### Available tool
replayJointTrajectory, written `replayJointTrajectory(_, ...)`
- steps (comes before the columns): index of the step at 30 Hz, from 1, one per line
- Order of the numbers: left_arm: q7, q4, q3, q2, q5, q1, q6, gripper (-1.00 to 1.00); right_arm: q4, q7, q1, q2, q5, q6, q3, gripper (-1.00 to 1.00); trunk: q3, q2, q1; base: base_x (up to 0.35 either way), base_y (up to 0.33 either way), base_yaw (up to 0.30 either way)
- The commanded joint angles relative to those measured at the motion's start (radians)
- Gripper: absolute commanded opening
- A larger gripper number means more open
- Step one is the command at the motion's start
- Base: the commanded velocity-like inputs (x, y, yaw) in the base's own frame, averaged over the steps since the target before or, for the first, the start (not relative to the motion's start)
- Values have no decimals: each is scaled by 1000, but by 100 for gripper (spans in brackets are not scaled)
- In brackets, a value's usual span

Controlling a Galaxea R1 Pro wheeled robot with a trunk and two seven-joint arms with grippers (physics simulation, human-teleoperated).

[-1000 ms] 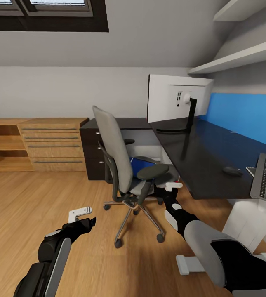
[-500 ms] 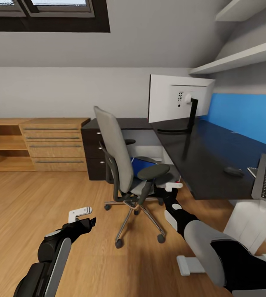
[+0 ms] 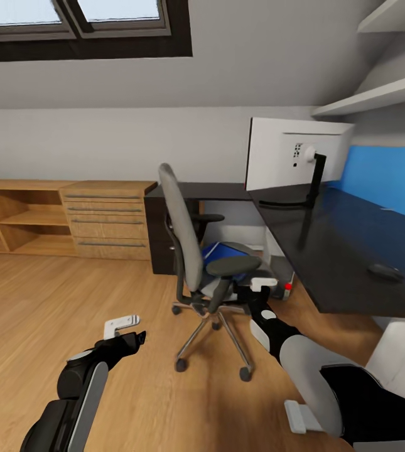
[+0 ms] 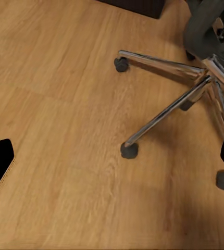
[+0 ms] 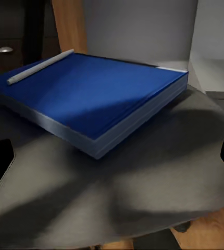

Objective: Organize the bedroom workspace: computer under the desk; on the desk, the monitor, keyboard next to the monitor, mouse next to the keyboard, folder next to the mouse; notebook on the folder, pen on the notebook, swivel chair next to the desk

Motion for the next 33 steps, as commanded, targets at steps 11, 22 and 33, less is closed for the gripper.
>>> replayJointTrajectory(11, 6, -1, 13, 0, 11, -1, 3, 100, 1, -3, -1, 2, 2, -4, 4, 100, 11, 0, 0, -36, 38, 208)
replayJointTrajectory(22, 6, -1, 15, 0, 11, -1, 1, 100, 1, -3, -1, 2, 1, -3, 4, 100, 21, 0, 0, -110, 214, 186)
replayJointTrajectory(33, 7, -1, 13, -2, 11, -1, 3, 100, 1, -3, -1, 2, 1, -3, 4, 100, 23, 0, 0, -2, 9, 33)
